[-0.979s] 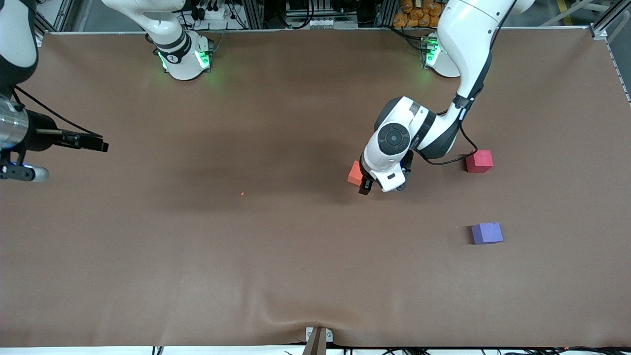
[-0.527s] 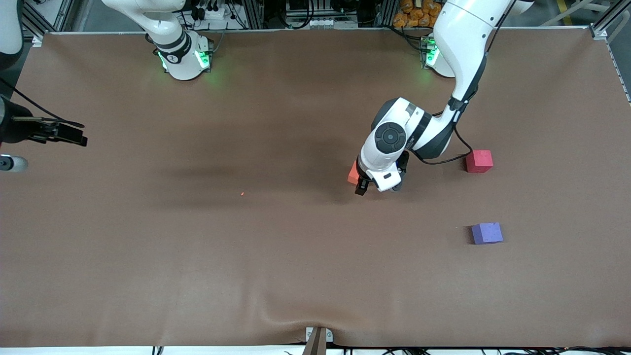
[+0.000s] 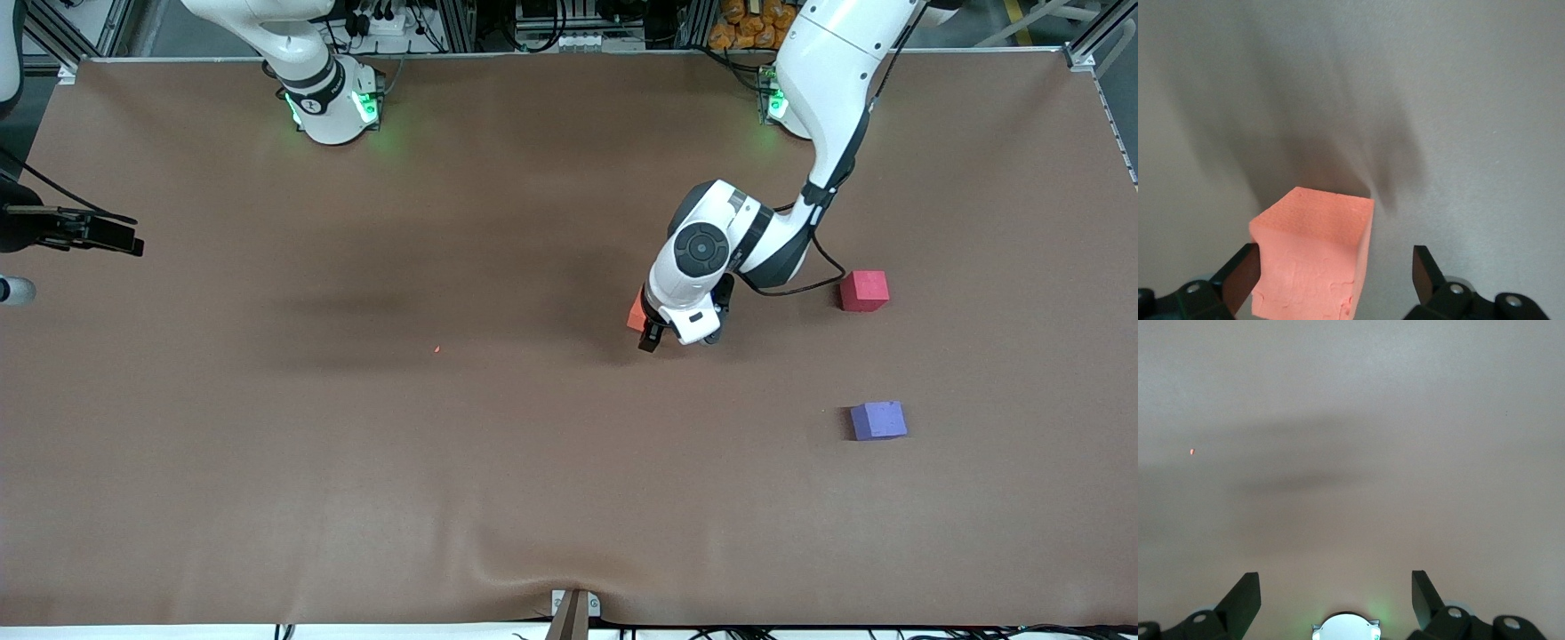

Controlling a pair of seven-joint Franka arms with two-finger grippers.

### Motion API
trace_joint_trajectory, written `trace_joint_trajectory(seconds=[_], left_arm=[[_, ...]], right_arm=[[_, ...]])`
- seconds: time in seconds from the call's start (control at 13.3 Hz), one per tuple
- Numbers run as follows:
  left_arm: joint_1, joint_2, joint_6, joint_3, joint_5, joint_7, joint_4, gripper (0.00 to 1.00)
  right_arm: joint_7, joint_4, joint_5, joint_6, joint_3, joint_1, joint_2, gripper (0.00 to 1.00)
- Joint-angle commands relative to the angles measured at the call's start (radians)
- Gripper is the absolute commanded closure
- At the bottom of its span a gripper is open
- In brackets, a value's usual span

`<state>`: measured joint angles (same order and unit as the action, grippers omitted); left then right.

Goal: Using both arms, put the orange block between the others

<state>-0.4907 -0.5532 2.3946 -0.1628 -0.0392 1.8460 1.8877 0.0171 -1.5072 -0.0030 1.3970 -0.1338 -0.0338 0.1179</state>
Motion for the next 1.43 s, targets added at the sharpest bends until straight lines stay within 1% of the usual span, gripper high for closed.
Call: trace_joint_trajectory(seconds=[0.0, 0.23, 0.6, 1.36], left_arm=[[-0.019, 0.018, 0.031, 0.006, -0.019, 0.018, 0.033, 0.0], [-0.013, 0.024, 0.025, 0.005, -0.019, 0.018, 0.031, 0.0], [-0.016, 0.032, 0.02, 0.006, -0.019, 0.016, 0.048, 0.0], [-0.026, 0.018, 0.018, 0.006, -0.008, 0.016, 0.062, 0.0]], right_arm=[[0.003, 0.007, 0.001, -0.013, -0.017, -0.018, -0.006, 0.0], [0.001, 0.012, 0.001, -0.013, -0.012, -0.029, 0.0, 0.0], [0.001, 0.025, 0.003, -0.012, -0.012, -0.095, 0.003, 0.0], [0.001, 0.025, 0.003, -0.013, -0.012, -0.098, 0.006, 0.0]])
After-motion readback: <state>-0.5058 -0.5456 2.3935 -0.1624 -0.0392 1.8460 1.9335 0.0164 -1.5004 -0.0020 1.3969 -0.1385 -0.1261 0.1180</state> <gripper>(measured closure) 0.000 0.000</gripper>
